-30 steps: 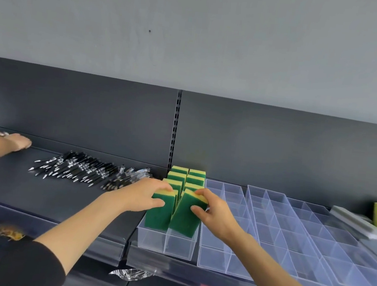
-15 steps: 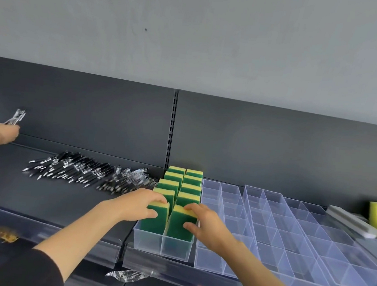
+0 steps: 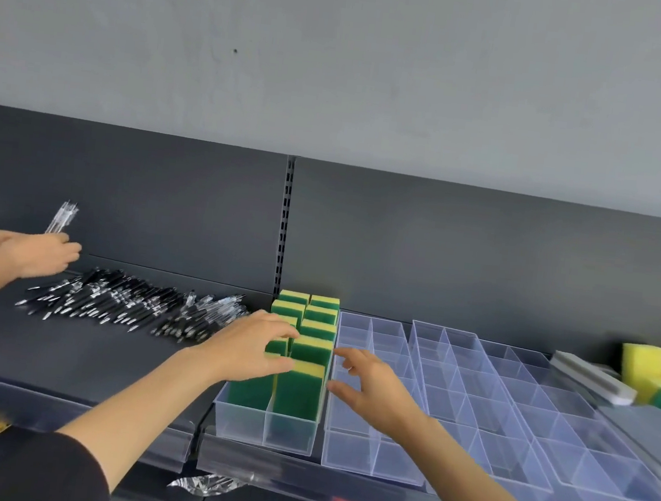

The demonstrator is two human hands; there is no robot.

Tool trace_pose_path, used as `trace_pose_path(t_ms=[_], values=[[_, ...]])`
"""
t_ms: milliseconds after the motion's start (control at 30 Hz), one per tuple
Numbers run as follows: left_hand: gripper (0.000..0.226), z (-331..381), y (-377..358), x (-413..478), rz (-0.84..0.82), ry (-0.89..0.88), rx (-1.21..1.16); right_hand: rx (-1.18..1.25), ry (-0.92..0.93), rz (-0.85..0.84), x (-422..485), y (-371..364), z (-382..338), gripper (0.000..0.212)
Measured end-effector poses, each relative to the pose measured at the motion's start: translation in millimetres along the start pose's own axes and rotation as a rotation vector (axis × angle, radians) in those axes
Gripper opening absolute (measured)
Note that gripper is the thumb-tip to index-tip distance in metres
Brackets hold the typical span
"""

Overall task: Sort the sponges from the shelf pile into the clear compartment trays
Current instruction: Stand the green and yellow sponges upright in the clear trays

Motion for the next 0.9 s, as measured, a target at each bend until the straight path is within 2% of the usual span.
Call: trace_pose_path(t_ms=[367,900], values=[[0.051,89.1,-45.6,52.0,-0.016,-0.057,0.069,-0.340,-0.215,0.145,-57.2,75.3,105.9,0.054],[0.052,265.8,-130.0,114.3,-0.136,-0.192,0.058,-0.392,-0.455,0.177,-178.1,162.2,252.7,0.054]])
Point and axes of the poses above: each hand's wrist, its own x-axis towards the middle knuckle, its own y-axis out of the back of the hand, z = x × y, the point moved 10 cm from there along x, towards the middle knuckle, and after that the axes turned 4 degrees about -x, right-handed, at the moved point
